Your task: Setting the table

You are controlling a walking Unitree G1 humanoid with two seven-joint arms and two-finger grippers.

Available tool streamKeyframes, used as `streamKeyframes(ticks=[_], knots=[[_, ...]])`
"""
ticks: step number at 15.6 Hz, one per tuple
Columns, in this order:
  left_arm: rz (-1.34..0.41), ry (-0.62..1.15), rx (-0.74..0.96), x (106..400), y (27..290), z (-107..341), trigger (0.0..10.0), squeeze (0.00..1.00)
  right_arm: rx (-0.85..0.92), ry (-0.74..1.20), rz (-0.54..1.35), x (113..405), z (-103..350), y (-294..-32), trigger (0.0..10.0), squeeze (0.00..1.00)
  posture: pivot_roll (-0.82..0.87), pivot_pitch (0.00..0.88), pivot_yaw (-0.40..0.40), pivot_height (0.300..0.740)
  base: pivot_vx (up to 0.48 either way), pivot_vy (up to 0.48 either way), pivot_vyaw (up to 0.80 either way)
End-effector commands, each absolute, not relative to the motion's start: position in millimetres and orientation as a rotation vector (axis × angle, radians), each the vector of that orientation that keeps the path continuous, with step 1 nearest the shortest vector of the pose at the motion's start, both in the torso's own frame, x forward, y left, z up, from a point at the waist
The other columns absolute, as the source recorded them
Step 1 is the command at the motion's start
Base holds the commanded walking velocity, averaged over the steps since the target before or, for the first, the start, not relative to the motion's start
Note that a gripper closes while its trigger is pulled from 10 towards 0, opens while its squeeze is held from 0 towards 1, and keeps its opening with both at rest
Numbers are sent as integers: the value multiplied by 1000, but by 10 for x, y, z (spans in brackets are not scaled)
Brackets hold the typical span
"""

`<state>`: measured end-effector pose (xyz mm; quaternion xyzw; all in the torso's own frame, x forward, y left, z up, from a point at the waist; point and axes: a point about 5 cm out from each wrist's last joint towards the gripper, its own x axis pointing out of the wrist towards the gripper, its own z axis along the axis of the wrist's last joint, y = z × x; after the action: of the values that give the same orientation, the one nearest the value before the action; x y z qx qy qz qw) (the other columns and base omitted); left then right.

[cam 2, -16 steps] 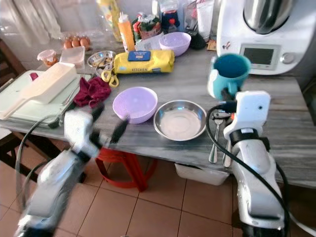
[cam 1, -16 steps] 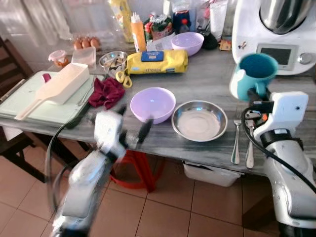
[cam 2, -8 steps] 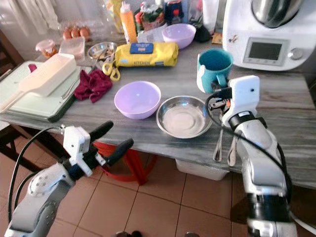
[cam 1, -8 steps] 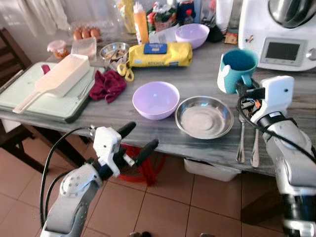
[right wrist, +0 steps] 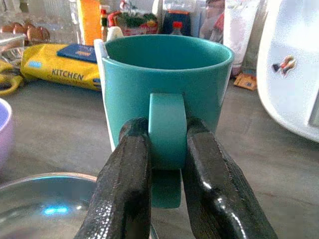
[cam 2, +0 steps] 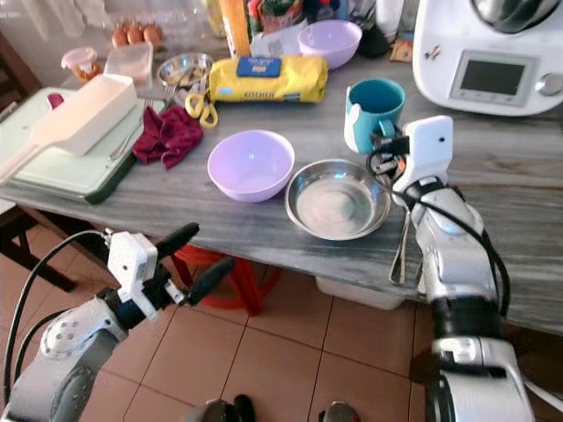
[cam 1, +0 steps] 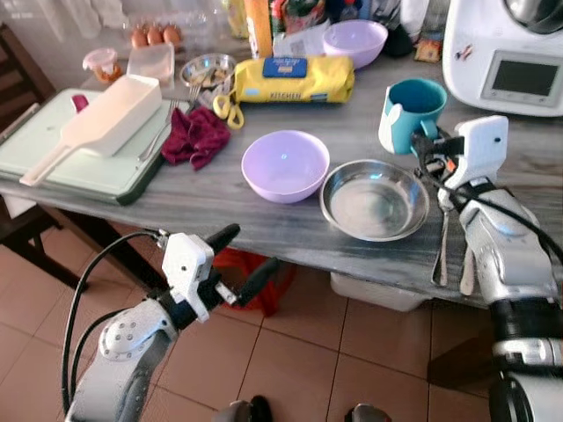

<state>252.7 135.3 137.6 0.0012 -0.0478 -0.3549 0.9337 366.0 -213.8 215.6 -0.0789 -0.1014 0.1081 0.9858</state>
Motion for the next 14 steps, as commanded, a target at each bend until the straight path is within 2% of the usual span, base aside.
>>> streamKeyframes(ticks=[1,5,10,14], knots=[[-683,-98,24,2561,1410,1365,10000,0,-163,-232,239,3683,2202,-2089,10000,0,-98,229,112,740,0,0,0],[-707,-131,-11,2677,1310,1439,10000,0,-146,-253,255,3768,2179,-2025,10000,0,-103,225,116,740,0,0,0],[-765,-143,-36,2634,1277,1494,10000,0,-92,-239,267,3841,2120,-2030,10000,0,-84,218,121,740,0,0,0],[-775,-159,-45,2617,1238,1534,10000,0,-84,-230,305,3906,2094,-1919,10000,0,-71,211,117,740,0,0,0]])
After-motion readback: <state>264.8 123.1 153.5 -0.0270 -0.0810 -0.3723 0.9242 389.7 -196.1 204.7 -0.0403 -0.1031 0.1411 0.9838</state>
